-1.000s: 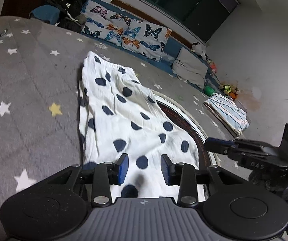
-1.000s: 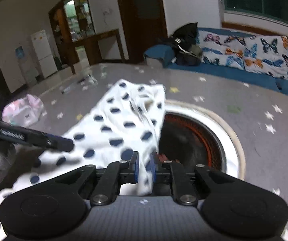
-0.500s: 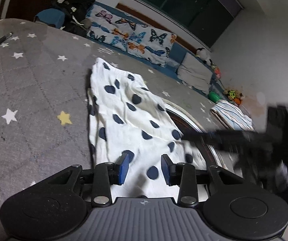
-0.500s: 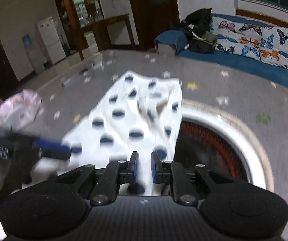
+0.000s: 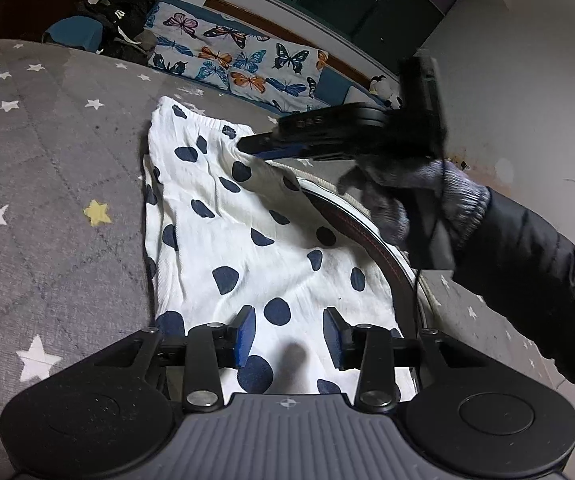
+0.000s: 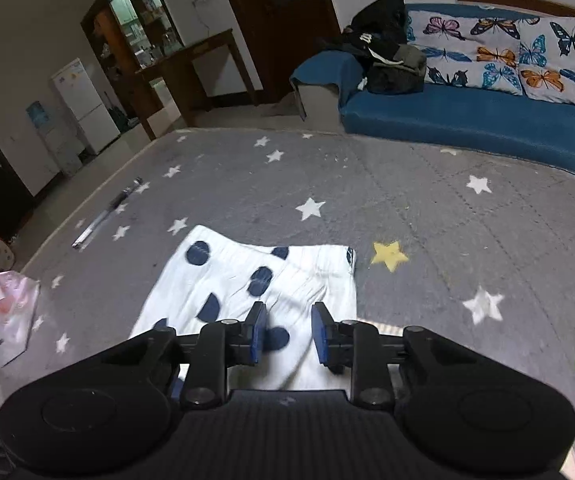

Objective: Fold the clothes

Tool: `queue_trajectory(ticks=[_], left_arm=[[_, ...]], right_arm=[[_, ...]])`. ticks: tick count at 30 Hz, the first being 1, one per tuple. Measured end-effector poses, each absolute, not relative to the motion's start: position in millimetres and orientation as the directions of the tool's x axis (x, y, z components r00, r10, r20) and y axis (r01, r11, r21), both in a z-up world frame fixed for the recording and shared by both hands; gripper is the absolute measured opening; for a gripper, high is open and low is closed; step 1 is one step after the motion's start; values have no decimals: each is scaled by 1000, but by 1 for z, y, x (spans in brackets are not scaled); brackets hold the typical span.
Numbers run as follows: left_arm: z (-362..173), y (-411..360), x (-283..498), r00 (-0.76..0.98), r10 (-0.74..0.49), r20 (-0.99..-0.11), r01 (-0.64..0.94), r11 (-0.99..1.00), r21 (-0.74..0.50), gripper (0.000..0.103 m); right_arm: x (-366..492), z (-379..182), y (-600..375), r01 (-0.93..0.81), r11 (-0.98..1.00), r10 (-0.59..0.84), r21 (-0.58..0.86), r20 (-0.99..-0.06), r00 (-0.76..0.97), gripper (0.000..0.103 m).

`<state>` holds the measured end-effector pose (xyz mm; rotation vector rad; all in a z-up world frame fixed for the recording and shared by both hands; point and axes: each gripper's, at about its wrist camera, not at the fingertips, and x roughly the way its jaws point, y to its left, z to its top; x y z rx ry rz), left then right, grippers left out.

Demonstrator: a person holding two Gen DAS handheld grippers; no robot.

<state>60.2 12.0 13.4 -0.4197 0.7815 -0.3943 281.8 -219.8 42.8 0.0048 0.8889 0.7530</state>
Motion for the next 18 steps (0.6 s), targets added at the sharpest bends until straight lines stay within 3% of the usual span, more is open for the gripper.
queue_trajectory(ticks=[3,6,8,18], left_arm=[[12,10,60,642,-493,-587,191,845,-500,42],[11,7,58,643,-493,-586,196,845,-497,42],[11,5,57,645,-491,-586,198,847,-493,42],[11,4,53,647,-487,-587,190,849,-494,42]], right_arm=[[284,40,-217,-599,742,602,301,-691,399,25],[283,42,-211,-617,742,589,264,-697,410,6],[277,46,-205,-636,749,560,185,-691,457,3],[285,44,-189,-632,773,497,62,-679,540,6]])
